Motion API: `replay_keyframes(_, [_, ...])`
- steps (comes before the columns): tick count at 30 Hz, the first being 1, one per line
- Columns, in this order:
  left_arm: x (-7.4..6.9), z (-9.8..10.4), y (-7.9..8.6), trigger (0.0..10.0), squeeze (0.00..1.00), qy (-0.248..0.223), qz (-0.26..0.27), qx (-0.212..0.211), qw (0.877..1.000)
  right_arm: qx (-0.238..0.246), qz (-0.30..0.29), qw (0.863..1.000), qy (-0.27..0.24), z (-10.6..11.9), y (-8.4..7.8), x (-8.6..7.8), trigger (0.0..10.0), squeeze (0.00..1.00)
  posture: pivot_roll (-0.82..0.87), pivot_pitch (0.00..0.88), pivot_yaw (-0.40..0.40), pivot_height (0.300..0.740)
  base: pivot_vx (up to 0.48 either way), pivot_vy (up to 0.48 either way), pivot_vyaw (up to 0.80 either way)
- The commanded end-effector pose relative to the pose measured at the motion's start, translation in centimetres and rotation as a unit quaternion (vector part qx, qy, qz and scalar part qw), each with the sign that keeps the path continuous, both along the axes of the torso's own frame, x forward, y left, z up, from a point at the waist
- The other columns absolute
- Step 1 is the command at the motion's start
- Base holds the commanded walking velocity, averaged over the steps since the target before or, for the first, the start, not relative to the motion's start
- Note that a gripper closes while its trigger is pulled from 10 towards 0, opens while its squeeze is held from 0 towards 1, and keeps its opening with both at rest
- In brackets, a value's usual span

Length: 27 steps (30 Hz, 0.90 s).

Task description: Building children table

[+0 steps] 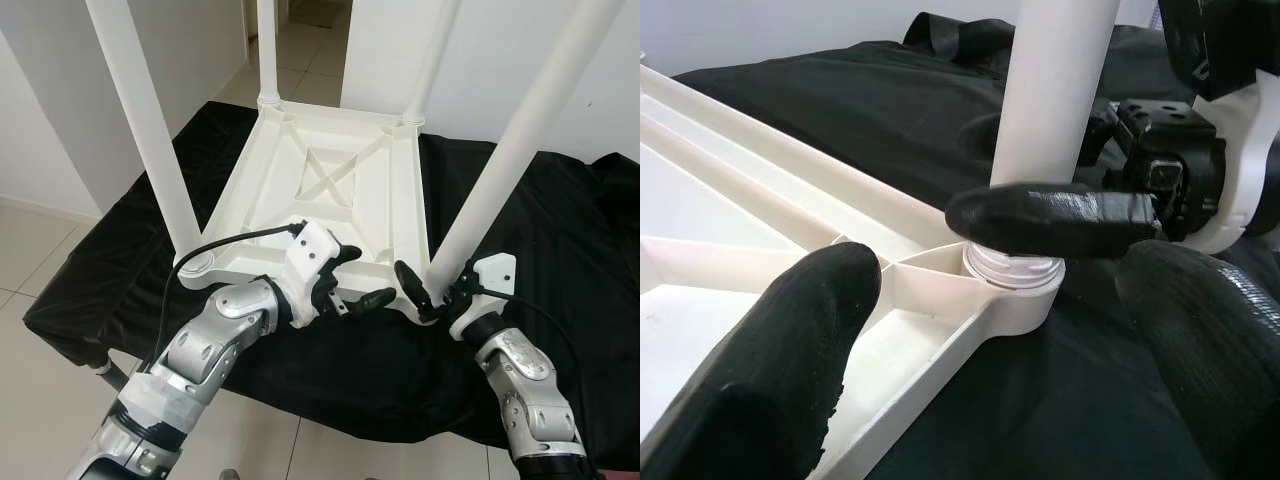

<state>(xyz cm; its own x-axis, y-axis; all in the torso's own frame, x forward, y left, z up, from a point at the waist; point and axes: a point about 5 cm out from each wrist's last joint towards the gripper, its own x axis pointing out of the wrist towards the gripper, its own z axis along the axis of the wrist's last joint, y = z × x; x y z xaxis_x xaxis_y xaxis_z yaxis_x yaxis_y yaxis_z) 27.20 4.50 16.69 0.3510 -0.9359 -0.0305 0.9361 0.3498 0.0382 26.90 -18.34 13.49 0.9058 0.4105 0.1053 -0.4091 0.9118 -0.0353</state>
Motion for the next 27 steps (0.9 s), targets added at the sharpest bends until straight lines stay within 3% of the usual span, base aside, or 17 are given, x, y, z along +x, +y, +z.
replay_keyframes(1, [-0.8, 0.1, -0.4, 10.0, 0.00, 0.001, -0.068, 0.004, 0.998, -0.001, 0.016, 1.000, 0.005, -0.1, 0.0, 0.1, 10.0, 0.00, -0.06, 0.000, -0.003, 0.740, 0.000, 0.000, 0.00])
replay_keyframes(7, [-0.9, 0.1, -0.6, 10.0, 0.00, 0.001, -0.078, 0.007, 0.997, -0.046, 0.074, 0.996, 0.027, -0.8, 0.1, 1.0, 9.9, 0.00, -0.06, 0.000, 0.004, 0.740, 0.000, 0.000, 0.00])
replay_keyframes(8, [-0.9, 0.2, -0.6, 10.0, 0.00, 0.001, -0.079, 0.007, 0.997, -0.056, 0.083, 0.995, 0.027, -0.8, 0.1, 1.3, 2.2, 0.00, -0.06, 0.000, 0.004, 0.740, 0.000, 0.000, 0.00])
replay_keyframes(11, [-0.9, 0.2, -0.6, 10.0, 0.00, 0.000, -0.080, 0.007, 0.997, -0.061, 0.088, 0.994, 0.027, -0.7, 0.2, 1.4, 2.2, 0.00, -0.06, 0.000, 0.004, 0.740, 0.000, 0.000, 0.00])
replay_keyframes(12, [-0.9, 0.2, -0.6, 10.0, 0.00, 0.000, -0.079, 0.007, 0.997, -0.065, 0.088, 0.994, 0.030, -0.8, -0.1, 1.6, 0.0, 0.00, -0.06, 0.000, 0.000, 0.740, 0.000, 0.000, 0.00])
replay_keyframes(19, [-1.0, 0.2, -0.6, 10.0, 0.00, 0.000, -0.078, 0.006, 0.997, -0.071, 0.086, 0.993, 0.040, -1.3, -1.0, 1.2, 0.0, 0.00, -0.06, 0.000, -0.006, 0.740, 0.000, 0.000, 0.00])
replay_keyframes(20, [-1.0, 0.2, -0.6, 10.0, 0.00, 0.000, -0.078, 0.006, 0.997, -0.070, 0.083, 0.993, 0.042, -1.3, -1.1, 1.1, 6.7, 0.00, -0.07, 0.000, -0.006, 0.740, 0.000, 0.000, 0.00])
replay_keyframes(22, [-1.0, 0.2, -0.6, 10.0, 0.00, 0.000, -0.078, 0.006, 0.997, -0.070, 0.083, 0.993, 0.042, -1.3, -1.1, 1.1, 6.7, 0.00, -0.07, 0.000, -0.006, 0.740, 0.000, 0.000, 0.00])
replay_keyframes(23, [-1.0, 0.2, -0.6, 10.0, 0.00, 0.000, -0.077, 0.005, 0.997, -0.063, 0.076, 0.994, 0.041, -1.2, -1.1, 1.0, 10.0, 0.00, -0.07, 0.000, -0.006, 0.740, 0.000, 0.000, 0.00])
replay_keyframes(27, [-0.8, 0.2, -0.6, 10.0, 0.00, -0.001, -0.074, 0.005, 0.997, -0.042, 0.031, 0.998, 0.043, -1.2, -0.9, 0.8, 10.0, 0.00, -0.07, 0.000, -0.006, 0.740, 0.000, 0.000, 0.00])
